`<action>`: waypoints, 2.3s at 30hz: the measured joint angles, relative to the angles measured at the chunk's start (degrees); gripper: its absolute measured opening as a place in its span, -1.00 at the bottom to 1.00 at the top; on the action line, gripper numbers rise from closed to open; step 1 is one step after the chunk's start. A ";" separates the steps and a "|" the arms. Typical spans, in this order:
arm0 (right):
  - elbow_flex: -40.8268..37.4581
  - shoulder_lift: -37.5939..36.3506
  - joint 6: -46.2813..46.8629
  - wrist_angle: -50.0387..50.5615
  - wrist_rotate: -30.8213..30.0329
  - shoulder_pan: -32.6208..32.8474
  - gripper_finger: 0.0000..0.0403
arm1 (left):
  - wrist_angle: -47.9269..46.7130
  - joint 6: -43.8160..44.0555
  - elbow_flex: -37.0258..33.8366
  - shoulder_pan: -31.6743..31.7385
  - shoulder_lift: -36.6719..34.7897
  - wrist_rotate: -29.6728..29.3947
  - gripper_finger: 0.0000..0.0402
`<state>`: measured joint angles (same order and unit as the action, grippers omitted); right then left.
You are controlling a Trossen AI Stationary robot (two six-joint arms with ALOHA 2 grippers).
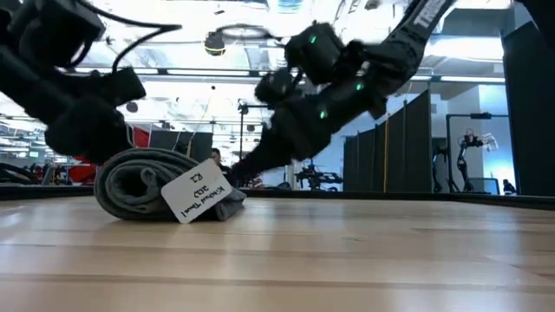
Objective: Roll towel
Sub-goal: Roll the gray towel
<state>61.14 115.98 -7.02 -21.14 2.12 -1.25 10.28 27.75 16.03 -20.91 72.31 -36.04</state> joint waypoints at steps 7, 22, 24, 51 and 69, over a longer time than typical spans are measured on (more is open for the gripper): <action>5.01 7.24 0.74 2.25 1.91 0.12 -0.18 | 9.44 0.83 0.04 0.80 10.74 2.35 -0.41; 8.69 7.51 -4.88 6.29 2.43 0.13 -0.18 | 22.97 -15.54 0.00 5.43 15.80 3.27 -0.41; 8.70 5.84 -4.93 9.33 2.54 -0.32 -0.18 | 22.46 -15.64 0.00 5.44 15.28 3.23 -0.41; 8.79 1.57 -14.41 27.11 4.24 -11.25 -0.18 | 24.72 -18.32 -9.02 20.89 4.05 15.45 -0.41; 8.66 -7.15 -16.05 45.91 0.78 -12.53 -0.18 | 33.04 -25.59 2.88 26.27 25.66 29.03 -0.41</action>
<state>69.80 108.83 -23.07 24.76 2.90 -13.78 43.32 2.16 18.91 5.37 97.97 -7.01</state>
